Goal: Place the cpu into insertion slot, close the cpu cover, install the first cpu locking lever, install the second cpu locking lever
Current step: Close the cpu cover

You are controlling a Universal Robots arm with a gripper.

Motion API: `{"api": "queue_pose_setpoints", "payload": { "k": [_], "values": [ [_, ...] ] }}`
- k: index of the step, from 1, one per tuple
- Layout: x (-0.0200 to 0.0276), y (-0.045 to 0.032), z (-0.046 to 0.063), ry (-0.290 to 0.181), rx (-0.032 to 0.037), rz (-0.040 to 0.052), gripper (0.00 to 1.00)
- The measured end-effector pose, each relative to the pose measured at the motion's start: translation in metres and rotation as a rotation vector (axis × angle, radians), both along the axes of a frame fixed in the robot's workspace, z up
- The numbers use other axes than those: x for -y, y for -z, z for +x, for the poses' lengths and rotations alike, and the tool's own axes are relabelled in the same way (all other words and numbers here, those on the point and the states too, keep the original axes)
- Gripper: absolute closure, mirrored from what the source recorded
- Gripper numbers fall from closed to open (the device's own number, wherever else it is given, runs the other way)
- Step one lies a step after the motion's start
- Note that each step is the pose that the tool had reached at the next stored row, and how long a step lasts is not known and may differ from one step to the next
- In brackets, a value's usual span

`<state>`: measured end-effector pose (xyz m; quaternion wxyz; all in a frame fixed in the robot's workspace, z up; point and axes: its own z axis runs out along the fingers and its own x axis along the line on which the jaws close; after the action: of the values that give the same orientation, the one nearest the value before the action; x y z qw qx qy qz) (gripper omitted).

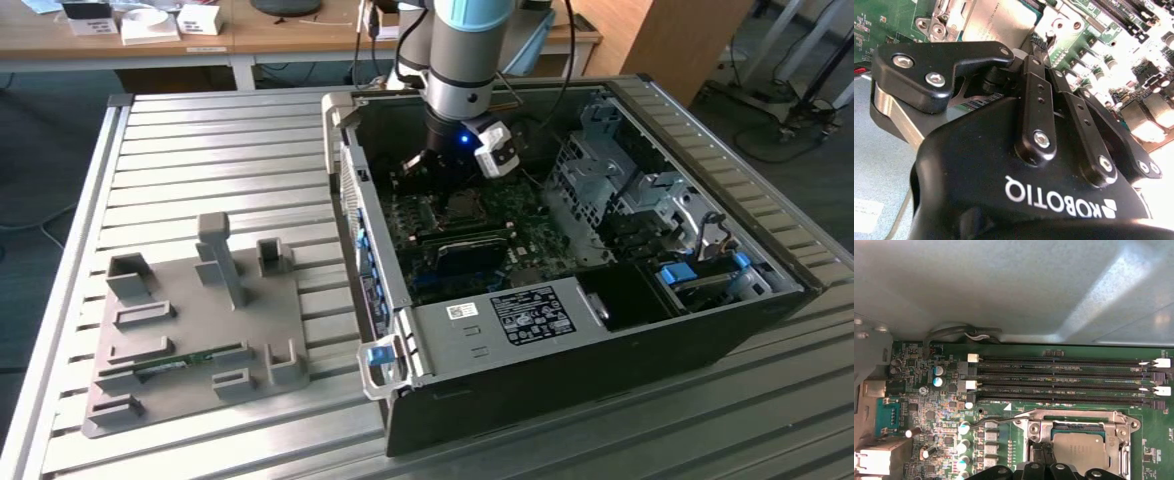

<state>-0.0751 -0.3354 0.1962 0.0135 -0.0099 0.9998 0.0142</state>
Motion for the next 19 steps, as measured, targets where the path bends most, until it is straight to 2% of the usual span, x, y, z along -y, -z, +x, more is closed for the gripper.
{"api": "queue_pose_setpoints", "payload": {
  "k": [13, 19],
  "values": [
    [-0.0001, -0.0004, 0.0001, 0.0, 0.0004, 0.0004, 0.9],
    [-0.0007, -0.0039, 0.0005, 0.0, 0.0015, 0.002, 0.9]
  ]
}}
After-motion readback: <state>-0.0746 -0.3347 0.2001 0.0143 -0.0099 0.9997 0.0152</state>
